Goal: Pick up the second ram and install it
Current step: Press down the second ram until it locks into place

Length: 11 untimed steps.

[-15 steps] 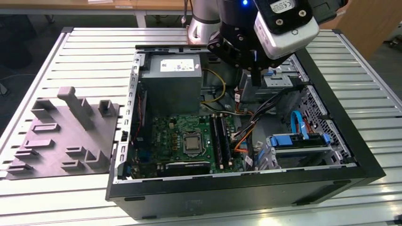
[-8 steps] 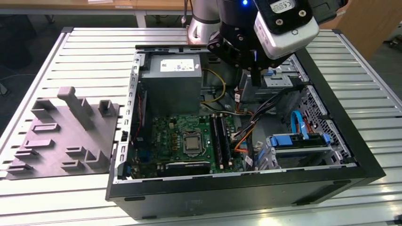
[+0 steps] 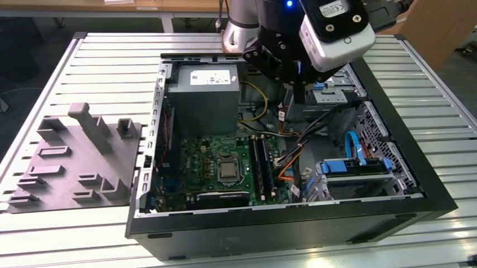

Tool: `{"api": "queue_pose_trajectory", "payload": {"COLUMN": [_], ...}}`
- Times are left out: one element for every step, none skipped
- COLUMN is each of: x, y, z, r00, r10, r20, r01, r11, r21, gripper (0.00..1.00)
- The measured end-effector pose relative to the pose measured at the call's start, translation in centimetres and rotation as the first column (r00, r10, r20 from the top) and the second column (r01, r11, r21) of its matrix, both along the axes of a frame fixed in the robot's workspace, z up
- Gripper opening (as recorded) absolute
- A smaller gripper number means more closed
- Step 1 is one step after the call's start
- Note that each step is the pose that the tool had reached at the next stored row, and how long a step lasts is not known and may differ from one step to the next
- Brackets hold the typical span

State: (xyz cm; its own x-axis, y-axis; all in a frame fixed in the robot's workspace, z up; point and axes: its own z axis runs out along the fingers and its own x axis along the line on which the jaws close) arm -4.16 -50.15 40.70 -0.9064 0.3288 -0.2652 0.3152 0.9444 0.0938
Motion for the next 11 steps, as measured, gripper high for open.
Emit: {"api": "queue_pose_trajectory", "payload": {"x": [0.0, 0.0, 0.0, 0.01, 0.01, 0.01, 0.0, 0.0, 0.0, 0.0, 0.01], "y": [0.0, 0.0, 0.0, 0.0, 0.0, 0.0, 0.0, 0.0, 0.0, 0.0, 0.0], "z": [0.0, 0.0, 0.0, -0.02, -0.06, -0.08, -0.08, -0.08, -0.08, -0.08, -0.12], "r00": [1.0, 1.0, 1.0, 1.0, 0.9998, 0.9994, 0.9993, 0.9993, 0.9993, 0.9992, 0.9988], "r10": [0.0, 0.0, 0.0, 0.0, 0.0, 0.0, 0.0, 0.0, 0.0, 0.0, 0.0], "r20": [0.0, -0.0002, -0.0003, -0.0035, -0.0192, -0.0345, -0.0378, -0.0381, -0.0383, -0.0389, -0.0487], "r01": [0.0, 0.0, 0.0, 0.0, 0.0, 0.0, 0.0, 0.0, 0.0, 0.0, 0.0], "r11": [1.0, 1.0, 1.0, 1.0, 1.0, 1.0, 1.0, 1.0, 1.0, 1.0, 1.0], "r21": [0.0, 0.0, 0.0, 0.0002, 0.0002, 0.0, 0.0, 0.0001, 0.0001, 0.0, 0.0003], "gripper": [0.1, 0.1, 0.1, 0.1, 0.1, 0.1, 0.1, 0.1, 0.1, 0.1, 0.1]}}
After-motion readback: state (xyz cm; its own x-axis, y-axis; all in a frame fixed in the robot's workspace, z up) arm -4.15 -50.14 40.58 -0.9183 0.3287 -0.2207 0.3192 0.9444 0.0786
